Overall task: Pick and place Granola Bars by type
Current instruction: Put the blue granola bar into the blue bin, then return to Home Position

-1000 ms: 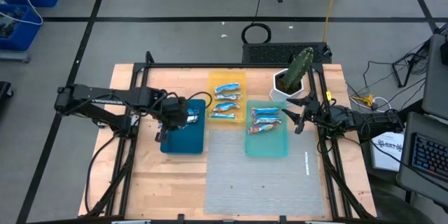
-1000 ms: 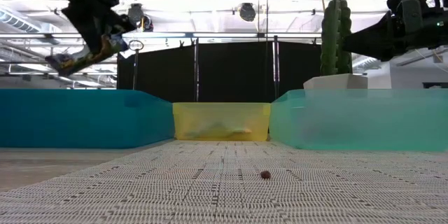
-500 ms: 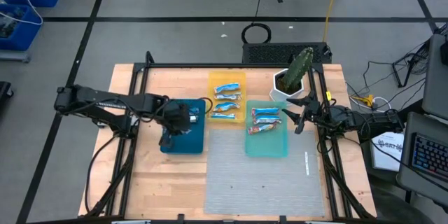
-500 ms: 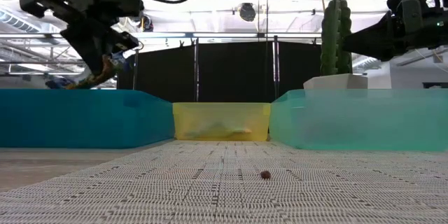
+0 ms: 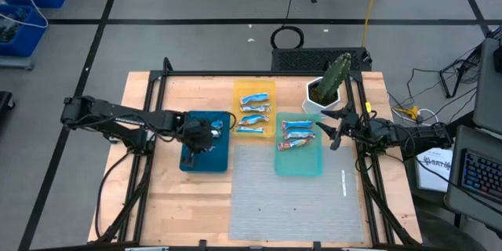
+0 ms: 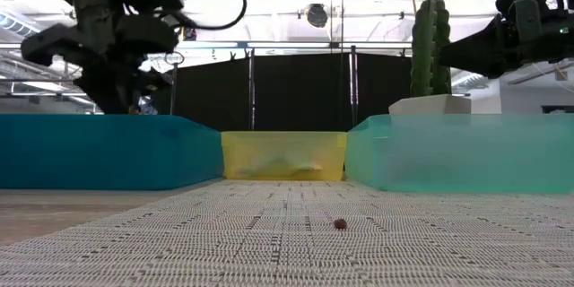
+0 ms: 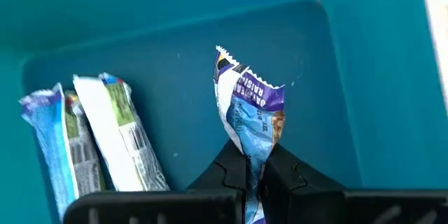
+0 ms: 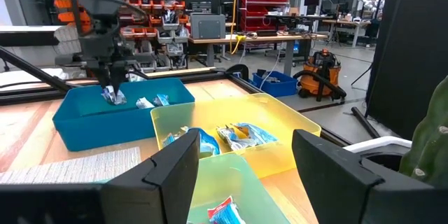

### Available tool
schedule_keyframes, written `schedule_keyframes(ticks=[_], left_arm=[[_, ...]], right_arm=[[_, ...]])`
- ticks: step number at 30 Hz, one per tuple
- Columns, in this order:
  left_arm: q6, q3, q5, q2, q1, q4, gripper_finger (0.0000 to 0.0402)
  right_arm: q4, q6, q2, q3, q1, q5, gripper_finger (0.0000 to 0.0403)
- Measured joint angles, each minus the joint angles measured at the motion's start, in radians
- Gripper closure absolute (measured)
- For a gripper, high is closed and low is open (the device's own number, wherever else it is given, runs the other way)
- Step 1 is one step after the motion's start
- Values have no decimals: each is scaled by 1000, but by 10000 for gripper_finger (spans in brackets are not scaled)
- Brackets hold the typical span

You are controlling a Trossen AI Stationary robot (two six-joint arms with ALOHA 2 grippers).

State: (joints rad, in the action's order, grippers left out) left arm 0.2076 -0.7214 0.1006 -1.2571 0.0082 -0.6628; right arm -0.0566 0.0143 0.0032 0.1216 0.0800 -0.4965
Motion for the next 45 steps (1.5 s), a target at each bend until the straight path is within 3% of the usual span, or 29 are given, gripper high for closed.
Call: schedule_keyframes(ticks=[24, 38, 45], left_arm=[[17, 15, -26, -207, 70, 96, 379], [-12, 16, -51, -209, 70, 90, 224], [-12, 14, -35, -209, 70, 98, 117]], right_arm=[[0, 0, 0, 0, 0, 0, 181], [0, 0, 0, 0, 0, 0, 181], [0, 0, 0, 0, 0, 0, 181]])
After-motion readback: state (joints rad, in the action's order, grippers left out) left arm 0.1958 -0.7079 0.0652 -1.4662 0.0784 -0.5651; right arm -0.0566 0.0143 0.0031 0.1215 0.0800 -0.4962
